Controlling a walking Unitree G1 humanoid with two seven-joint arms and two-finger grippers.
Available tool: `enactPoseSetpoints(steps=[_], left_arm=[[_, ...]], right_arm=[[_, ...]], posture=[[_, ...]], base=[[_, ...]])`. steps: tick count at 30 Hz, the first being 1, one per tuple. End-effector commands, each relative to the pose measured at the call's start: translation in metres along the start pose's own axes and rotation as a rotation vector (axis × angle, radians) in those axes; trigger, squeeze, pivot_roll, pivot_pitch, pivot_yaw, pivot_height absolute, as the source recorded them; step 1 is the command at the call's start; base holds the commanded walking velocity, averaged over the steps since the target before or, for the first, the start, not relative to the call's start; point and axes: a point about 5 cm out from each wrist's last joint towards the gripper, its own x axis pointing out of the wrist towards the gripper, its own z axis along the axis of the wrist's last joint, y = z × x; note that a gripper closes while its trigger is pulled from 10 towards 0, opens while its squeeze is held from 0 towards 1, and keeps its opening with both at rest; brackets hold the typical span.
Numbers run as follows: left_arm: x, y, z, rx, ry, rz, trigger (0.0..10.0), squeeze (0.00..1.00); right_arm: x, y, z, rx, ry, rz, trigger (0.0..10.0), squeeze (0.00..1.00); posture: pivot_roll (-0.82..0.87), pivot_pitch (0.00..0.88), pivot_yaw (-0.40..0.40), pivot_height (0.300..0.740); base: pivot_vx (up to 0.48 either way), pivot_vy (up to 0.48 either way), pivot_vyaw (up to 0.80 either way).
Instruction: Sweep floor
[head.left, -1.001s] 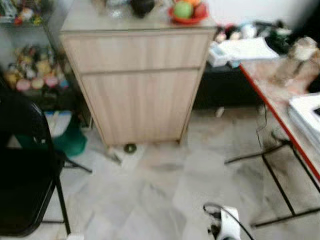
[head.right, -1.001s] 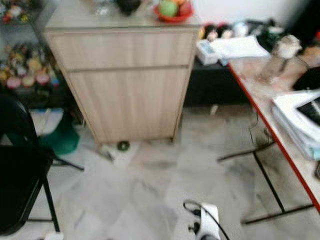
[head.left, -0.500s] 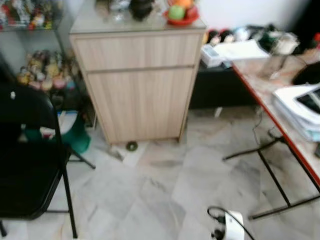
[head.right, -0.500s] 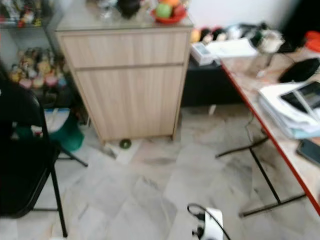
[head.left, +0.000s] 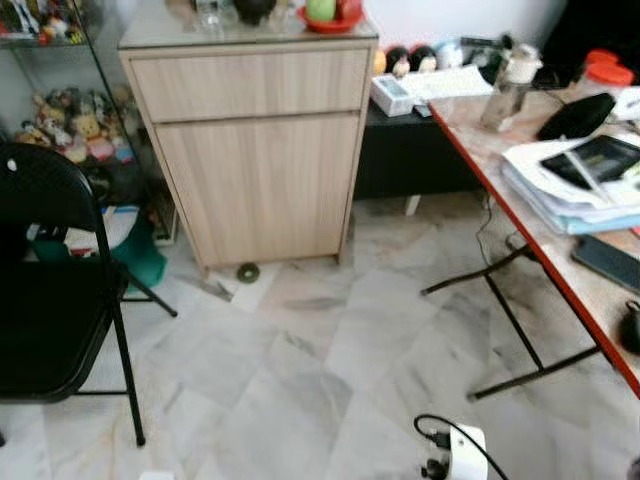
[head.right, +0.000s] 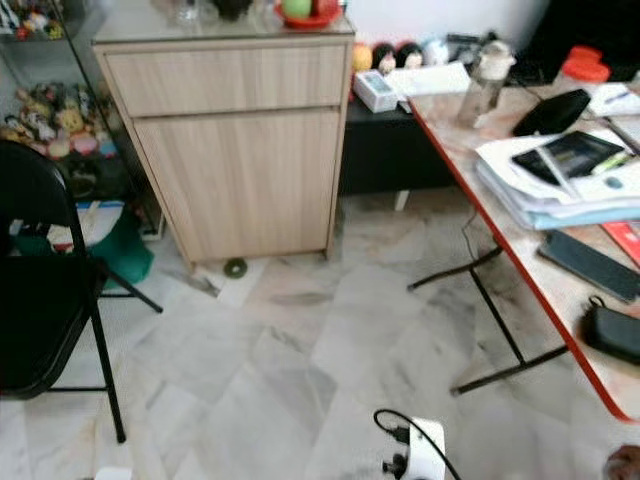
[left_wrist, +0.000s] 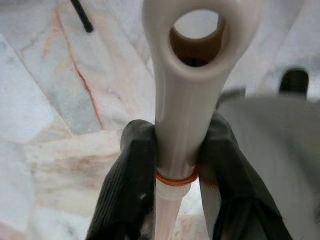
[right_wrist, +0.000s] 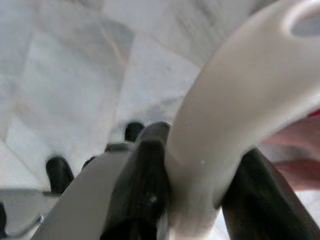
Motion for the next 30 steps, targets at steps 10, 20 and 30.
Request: enactPoseSetpoints(steps=[10, 20, 30], left_arm=[[-0.0057, -0.0004, -0.022, -0.02, 0.074, -0.001, 10.0, 0.0], [-0.0057, -0.0006, -0.0221, -0.02, 0.074, 0.001, 10.0, 0.0], [-0.0056, -0.0015, -0.0223, -0.023, 0.076, 0.003, 10.0, 0.0]], right_arm=[[-0.0007, 0.0024, -0.0056, -0.045, 0.022, 0.012, 10.0, 0.0], [-0.0004, 0.0037, -0.0045, -0.049, 0.019, 0.016, 10.0, 0.0], [-0.0003, 0.0044, -0.0039, -0.064, 0.021, 0.022, 10.0, 0.0]], posture=[[0.01, 0.121, -0.083, 0.74], [0.02, 0.12, -0.085, 0.74], [0.02, 0.121, -0.091, 0.74]], base=[[-0.295, 0.0, 0.8], [-0.294, 0.0, 0.8], [-0.295, 0.0, 0.8]])
